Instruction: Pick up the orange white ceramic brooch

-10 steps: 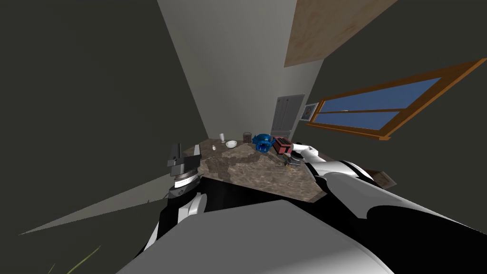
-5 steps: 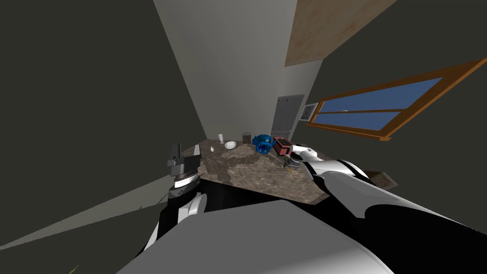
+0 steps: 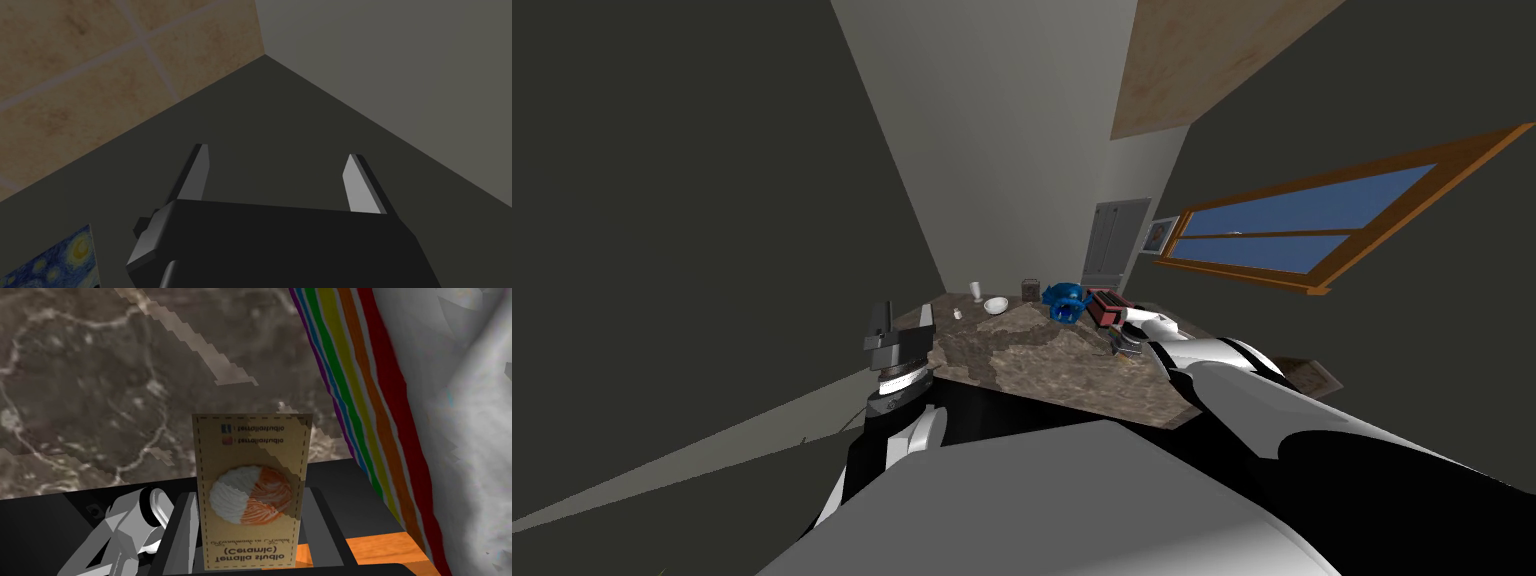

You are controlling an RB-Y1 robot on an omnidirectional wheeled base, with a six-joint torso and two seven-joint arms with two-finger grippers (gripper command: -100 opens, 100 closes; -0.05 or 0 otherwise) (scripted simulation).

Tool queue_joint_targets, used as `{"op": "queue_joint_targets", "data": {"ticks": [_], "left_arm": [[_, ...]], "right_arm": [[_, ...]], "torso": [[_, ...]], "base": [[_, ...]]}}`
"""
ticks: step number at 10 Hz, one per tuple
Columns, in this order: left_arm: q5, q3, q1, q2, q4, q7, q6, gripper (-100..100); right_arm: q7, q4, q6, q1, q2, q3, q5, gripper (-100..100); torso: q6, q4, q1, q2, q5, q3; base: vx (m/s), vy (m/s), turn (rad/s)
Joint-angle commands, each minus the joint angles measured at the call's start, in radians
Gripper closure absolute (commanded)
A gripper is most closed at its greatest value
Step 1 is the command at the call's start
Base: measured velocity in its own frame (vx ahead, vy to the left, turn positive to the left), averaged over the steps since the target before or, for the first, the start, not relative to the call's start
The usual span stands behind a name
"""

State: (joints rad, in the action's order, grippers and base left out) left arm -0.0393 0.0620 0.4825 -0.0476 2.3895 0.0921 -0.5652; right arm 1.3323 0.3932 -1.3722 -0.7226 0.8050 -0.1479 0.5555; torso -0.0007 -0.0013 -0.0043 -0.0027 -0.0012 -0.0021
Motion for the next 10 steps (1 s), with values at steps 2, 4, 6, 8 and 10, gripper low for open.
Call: {"op": "queue_joint_targets", "data": {"ticks": [2,4,6,8,10], "left_arm": [[0.0,0.0,0.0,0.0,0.0,0.0,0.0,0],[0.0,0.0,0.0,0.0,0.0,0.0,0.0,0],[0.0,0.0,0.0,0.0,0.0,0.0,0.0,0],[0.0,0.0,0.0,0.0,0.0,0.0,0.0,0],[0.0,0.0,0.0,0.0,0.0,0.0,0.0,0]], "right_arm": [[0.0,0.0,0.0,0.0,0.0,0.0,0.0,100],[0.0,0.0,0.0,0.0,0.0,0.0,0.0,0],[0.018,0.03,-0.046,-0.005,0.015,0.005,0.005,100],[0.018,0.03,-0.046,-0.005,0.015,0.005,0.005,100],[0.022,0.043,-0.052,0.001,0.014,0.003,0.006,0]], "torso": [[0.0,0.0,0.0,0.0,0.0,0.0],[0.0,0.0,0.0,0.0,0.0,0.0],[0.0,0.0,0.0,0.001,0.0,0.001],[0.0,0.0,-0.001,0.001,0.0,0.001],[0.0,0.0,0.0,0.0,0.0,0.0]], "base": [[0.0,0.0,0.0],[0.0,0.0,0.0],[-0.018,-0.013,0.047],[-0.01,-0.009,0.006],[0.0,0.0,0.0]]}}
